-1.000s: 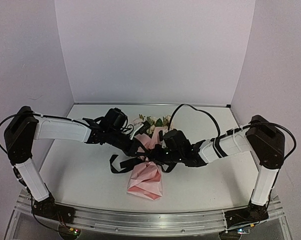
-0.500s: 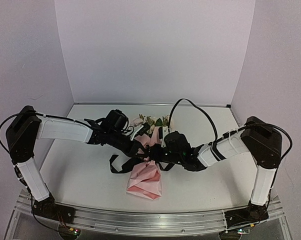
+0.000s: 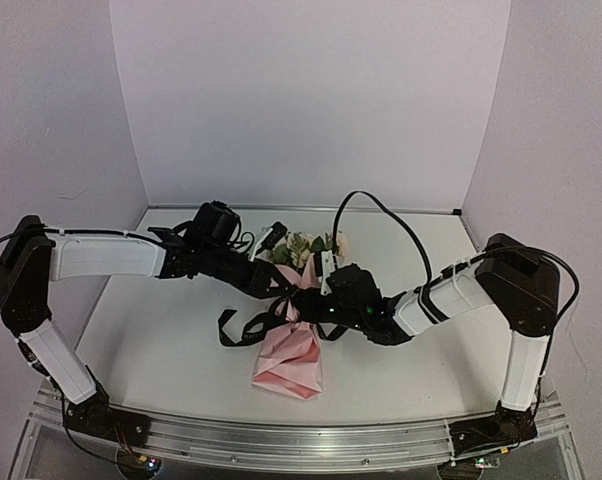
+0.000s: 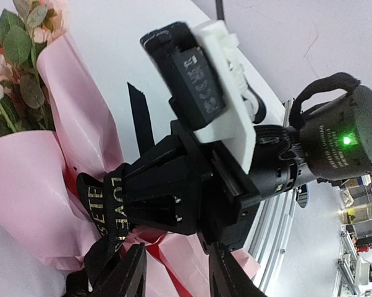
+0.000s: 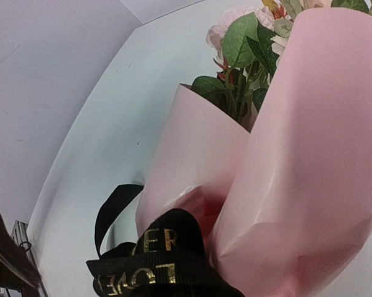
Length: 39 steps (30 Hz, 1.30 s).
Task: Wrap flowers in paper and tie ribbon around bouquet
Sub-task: Cross the half-tied ribbon over the folded bouquet.
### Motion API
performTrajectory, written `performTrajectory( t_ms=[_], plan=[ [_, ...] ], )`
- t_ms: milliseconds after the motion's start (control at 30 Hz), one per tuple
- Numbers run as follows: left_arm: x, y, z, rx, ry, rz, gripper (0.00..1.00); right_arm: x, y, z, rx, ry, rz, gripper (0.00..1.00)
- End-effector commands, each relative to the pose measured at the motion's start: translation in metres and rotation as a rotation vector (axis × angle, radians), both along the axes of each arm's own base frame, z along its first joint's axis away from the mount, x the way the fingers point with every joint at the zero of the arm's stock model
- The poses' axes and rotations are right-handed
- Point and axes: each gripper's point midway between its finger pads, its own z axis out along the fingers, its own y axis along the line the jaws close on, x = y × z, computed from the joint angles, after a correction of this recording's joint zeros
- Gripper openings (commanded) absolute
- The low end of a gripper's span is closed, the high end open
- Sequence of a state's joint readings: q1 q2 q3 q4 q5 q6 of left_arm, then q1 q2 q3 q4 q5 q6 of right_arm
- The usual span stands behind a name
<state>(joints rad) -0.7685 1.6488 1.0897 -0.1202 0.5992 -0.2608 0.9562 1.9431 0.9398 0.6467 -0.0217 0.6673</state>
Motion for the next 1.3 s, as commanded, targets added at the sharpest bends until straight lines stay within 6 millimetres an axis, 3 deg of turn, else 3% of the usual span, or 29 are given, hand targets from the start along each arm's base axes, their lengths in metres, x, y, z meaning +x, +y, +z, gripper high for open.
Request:
performTrajectory(
  t_ms=[0, 133, 300, 600, 833, 1267],
  plan=[
    [0.011, 0.004, 0.039, -0.083, -0.046, 0.048, 0.38, 0.003, 0.002, 0.007, 0.004, -0.059, 0.001, 0.0],
    [0.033, 0.012, 0.04, -0.046, -0.044, 0.154, 0.38, 0.002, 0.002, 0.009, -0.005, -0.075, 0.009, 0.0],
    [0.051, 0.019, 0.018, 0.044, -0.005, 0.226, 0.32, -0.003, 0.008, 0.019, -0.013, -0.117, 0.04, 0.0],
    [0.053, 0.014, -0.003, 0.076, 0.042, 0.21, 0.37, -0.007, 0.014, 0.028, -0.049, -0.16, 0.058, 0.0],
    [0.056, 0.007, -0.009, 0.063, 0.069, 0.204, 0.38, -0.011, 0.02, 0.031, -0.088, -0.183, 0.084, 0.0],
    [0.053, 0.0, -0.027, 0.081, 0.136, 0.177, 0.34, -0.012, 0.022, 0.032, -0.121, -0.2, 0.092, 0.0]
  ],
)
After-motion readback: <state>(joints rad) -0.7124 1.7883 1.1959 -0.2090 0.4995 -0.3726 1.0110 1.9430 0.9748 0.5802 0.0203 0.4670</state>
